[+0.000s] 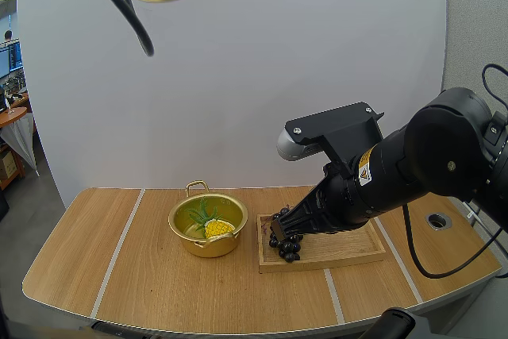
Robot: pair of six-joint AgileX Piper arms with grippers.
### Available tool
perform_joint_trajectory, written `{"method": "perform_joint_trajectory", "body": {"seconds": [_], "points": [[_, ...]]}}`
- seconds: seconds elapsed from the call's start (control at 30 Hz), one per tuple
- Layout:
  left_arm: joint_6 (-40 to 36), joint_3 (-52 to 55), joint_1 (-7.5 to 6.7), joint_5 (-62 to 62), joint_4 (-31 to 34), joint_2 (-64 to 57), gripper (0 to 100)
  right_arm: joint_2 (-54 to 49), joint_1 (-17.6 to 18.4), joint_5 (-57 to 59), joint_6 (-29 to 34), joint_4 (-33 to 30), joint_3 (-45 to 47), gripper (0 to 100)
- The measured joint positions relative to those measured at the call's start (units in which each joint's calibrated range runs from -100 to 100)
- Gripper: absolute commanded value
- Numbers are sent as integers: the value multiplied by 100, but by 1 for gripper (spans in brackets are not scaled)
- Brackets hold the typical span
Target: Open the pot, put the pineapple inside, and close it
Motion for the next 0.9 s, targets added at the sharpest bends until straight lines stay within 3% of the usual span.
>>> {"method": "perform_joint_trajectory", "body": {"seconds": [0.37, 0.9], "points": [[-37, 669, 0, 38, 0, 809, 0, 0, 0, 0, 0, 0, 0, 0], [589, 4059, 0, -28, 0, 1721, 0, 0, 0, 0, 0, 0, 0, 0]]}}
